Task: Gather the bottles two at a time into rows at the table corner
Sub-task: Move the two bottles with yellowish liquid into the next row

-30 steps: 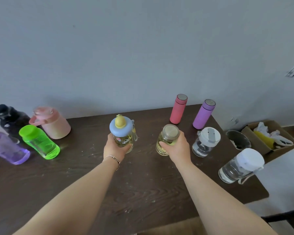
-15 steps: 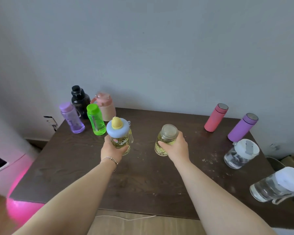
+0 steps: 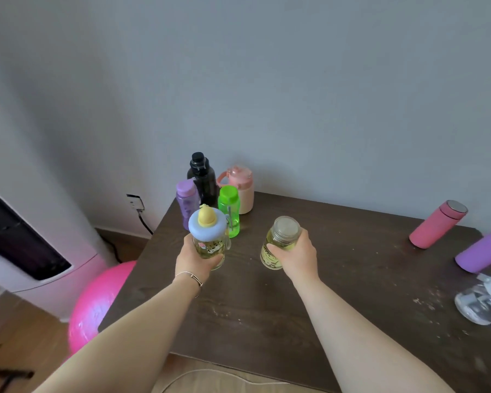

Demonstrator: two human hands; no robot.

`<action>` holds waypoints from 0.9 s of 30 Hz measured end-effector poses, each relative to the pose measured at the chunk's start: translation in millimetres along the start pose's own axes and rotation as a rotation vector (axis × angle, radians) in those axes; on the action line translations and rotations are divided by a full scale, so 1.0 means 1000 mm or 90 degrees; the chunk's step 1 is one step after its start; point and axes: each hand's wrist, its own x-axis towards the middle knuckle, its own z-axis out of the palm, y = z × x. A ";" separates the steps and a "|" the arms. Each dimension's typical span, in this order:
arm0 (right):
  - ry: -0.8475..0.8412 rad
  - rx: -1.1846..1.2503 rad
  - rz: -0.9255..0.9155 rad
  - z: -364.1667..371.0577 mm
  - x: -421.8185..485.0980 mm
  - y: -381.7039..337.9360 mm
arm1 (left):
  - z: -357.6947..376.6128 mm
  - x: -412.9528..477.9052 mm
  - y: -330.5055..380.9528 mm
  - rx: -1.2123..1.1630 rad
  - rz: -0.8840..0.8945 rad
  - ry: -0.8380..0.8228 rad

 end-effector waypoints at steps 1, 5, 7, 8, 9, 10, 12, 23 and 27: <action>0.003 0.000 0.004 0.013 0.000 -0.005 | -0.008 0.008 -0.005 0.005 -0.001 -0.007; 0.004 -0.005 0.013 0.060 -0.001 -0.023 | -0.037 0.041 -0.024 0.029 0.003 -0.033; 0.000 -0.008 0.017 0.081 0.000 -0.030 | -0.048 0.057 -0.033 0.041 0.005 -0.044; -0.001 -0.009 0.019 0.090 0.000 -0.033 | -0.052 0.064 -0.037 0.044 0.005 -0.049; -0.002 -0.011 0.020 0.100 0.000 -0.035 | -0.056 0.071 -0.041 0.046 0.006 -0.054; -0.002 -0.015 0.023 0.109 0.000 -0.037 | -0.059 0.077 -0.044 0.047 0.007 -0.058; -0.005 -0.021 0.031 0.124 -0.001 -0.039 | -0.065 0.087 -0.051 0.040 0.009 -0.067; -0.016 -0.045 0.045 0.170 -0.005 -0.037 | -0.072 0.123 -0.072 0.029 0.002 -0.109; -0.002 -0.047 0.050 0.175 -0.005 -0.034 | -0.067 0.129 -0.073 0.025 -0.007 -0.120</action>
